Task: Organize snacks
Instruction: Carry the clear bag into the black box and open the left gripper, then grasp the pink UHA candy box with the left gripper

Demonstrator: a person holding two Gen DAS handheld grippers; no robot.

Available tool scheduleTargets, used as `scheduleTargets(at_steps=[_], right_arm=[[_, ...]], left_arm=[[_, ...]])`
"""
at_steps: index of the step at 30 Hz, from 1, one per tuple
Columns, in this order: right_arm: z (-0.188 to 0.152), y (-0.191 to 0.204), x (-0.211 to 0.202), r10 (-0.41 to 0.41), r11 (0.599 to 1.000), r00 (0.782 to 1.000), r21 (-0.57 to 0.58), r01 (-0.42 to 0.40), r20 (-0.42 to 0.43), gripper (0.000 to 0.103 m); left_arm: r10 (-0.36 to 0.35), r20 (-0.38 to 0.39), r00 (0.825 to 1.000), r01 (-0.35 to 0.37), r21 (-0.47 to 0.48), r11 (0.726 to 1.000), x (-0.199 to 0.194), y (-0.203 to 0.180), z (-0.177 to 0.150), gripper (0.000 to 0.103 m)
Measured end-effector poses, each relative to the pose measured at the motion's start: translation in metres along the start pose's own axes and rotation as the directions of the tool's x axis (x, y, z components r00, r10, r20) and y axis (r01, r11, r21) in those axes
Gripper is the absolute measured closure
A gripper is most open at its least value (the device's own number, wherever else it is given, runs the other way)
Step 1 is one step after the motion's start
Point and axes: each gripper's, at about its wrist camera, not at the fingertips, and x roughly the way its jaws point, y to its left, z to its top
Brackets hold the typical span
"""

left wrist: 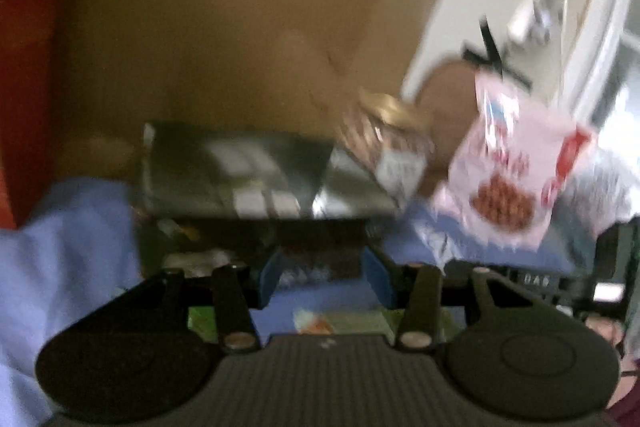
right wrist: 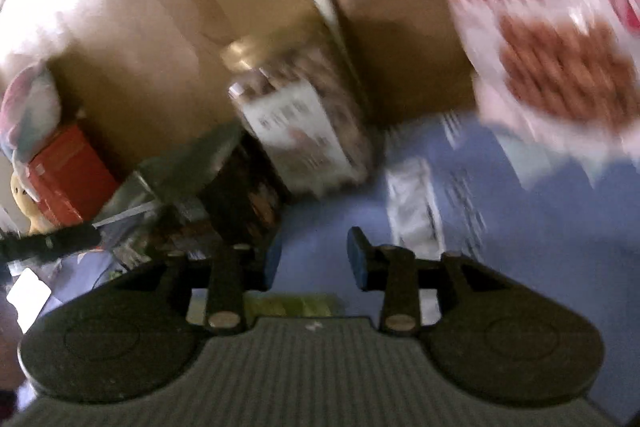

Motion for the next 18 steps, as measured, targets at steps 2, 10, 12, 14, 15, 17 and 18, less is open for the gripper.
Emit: scheduleTargets(at_steps=[2, 10, 12, 14, 15, 17, 18], right_arm=[[-0.012, 0.0, -0.002, -0.003, 1.0, 1.0, 0.001, 0.003, -0.019, 0.063], [-0.042, 0.034, 0.0, 0.028, 0.994, 0.997, -0.108, -0.036, -0.075, 0.059], [-0.053, 0.043, -0.01, 0.051, 0.987, 0.995, -0.146, -0.063, -0.089, 0.059], [-0.055, 0.05, -0.011, 0.096, 0.983, 0.99, -0.149, -0.111, -0.105, 0.057], [-0.053, 0.05, -0.012, 0.113, 0.982, 0.988, -0.138, -0.127, -0.103, 0.058], [-0.053, 0.049, -0.029, 0.143, 0.983, 0.989, -0.11, -0.147, -0.047, 0.058], [-0.053, 0.049, -0.038, 0.157, 0.982, 0.988, -0.103, -0.157, -0.012, 0.058]], left_arm=[[0.034, -0.031, 0.999, -0.033, 0.035, 0.999, 0.017, -0.01, -0.007, 0.049], [0.095, -0.128, 0.987, -0.099, -0.021, 0.995, 0.013, -0.001, -0.04, 0.055], [0.114, -0.121, 0.986, -0.117, -0.019, 0.993, -0.002, 0.0, -0.045, 0.055], [0.12, -0.116, 0.986, -0.124, -0.028, 0.992, -0.014, 0.001, -0.046, 0.055], [0.11, -0.097, 0.989, -0.115, -0.047, 0.992, -0.026, 0.004, -0.047, 0.055], [0.093, -0.05, 0.994, -0.097, -0.08, 0.992, -0.045, 0.006, -0.044, 0.053], [0.089, -0.027, 0.996, -0.091, -0.096, 0.991, -0.054, 0.007, -0.044, 0.052]])
